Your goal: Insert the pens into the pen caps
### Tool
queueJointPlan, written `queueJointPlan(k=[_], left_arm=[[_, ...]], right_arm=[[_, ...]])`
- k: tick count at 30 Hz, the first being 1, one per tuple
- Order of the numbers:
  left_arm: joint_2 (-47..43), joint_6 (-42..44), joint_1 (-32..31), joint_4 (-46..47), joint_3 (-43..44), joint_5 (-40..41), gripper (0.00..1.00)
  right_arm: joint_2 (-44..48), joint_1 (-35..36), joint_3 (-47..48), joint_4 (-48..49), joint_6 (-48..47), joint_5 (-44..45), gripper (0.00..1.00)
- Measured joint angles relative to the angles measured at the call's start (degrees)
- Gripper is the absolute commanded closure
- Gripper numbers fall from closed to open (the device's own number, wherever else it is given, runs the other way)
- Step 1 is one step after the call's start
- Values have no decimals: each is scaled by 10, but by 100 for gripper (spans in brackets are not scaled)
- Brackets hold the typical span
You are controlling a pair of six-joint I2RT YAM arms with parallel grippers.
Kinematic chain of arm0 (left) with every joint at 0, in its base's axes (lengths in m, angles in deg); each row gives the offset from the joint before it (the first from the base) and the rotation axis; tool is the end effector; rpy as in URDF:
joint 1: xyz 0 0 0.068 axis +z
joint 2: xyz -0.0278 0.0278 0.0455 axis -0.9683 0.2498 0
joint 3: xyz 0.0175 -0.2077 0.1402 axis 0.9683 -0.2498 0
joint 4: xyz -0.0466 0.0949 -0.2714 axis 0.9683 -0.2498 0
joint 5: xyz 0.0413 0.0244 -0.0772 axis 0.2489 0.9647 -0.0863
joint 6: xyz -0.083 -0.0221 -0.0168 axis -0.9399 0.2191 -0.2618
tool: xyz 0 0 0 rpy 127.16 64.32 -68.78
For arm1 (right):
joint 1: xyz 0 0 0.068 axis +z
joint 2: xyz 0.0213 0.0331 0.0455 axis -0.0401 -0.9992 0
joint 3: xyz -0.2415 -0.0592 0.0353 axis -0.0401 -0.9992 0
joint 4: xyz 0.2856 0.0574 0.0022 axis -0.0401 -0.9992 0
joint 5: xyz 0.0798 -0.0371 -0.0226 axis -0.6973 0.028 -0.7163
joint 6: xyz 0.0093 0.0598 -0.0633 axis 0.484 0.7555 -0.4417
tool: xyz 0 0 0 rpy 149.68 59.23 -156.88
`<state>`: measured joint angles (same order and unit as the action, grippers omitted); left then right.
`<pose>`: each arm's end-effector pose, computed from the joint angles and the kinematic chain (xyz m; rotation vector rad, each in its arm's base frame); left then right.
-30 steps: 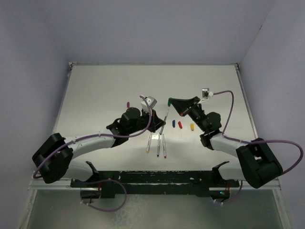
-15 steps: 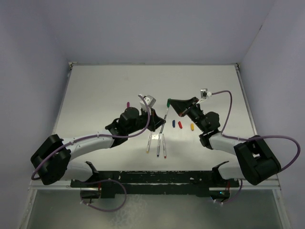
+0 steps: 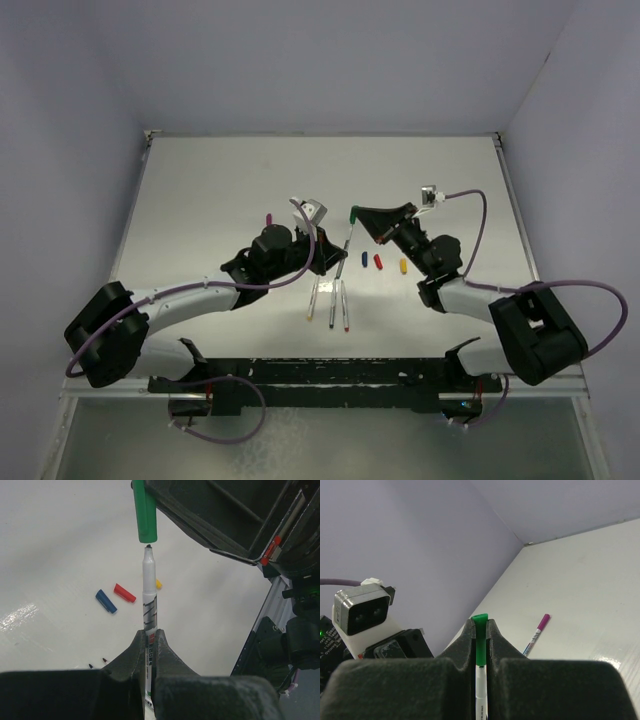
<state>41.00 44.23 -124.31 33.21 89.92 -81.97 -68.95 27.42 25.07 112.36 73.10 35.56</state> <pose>0.2351 -0.2832 0.1970 0.4112 1.8868 -1.0697 0.2706 0.1494 0.2156 0.0487 1.2718 1.3415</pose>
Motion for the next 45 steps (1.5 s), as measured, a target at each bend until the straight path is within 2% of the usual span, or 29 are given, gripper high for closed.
queueJointPlan(k=[30, 37, 45], left_arm=[[-13, 2, -1, 3, 0, 64, 100], [-4, 9, 1, 3, 5, 70, 100], [16, 11, 32, -1, 14, 27, 100]], right_arm=[[-67, 3, -5, 66, 49, -50, 100], [-67, 4, -5, 58, 41, -51, 100], [-53, 13, 0, 0, 4, -27, 100]])
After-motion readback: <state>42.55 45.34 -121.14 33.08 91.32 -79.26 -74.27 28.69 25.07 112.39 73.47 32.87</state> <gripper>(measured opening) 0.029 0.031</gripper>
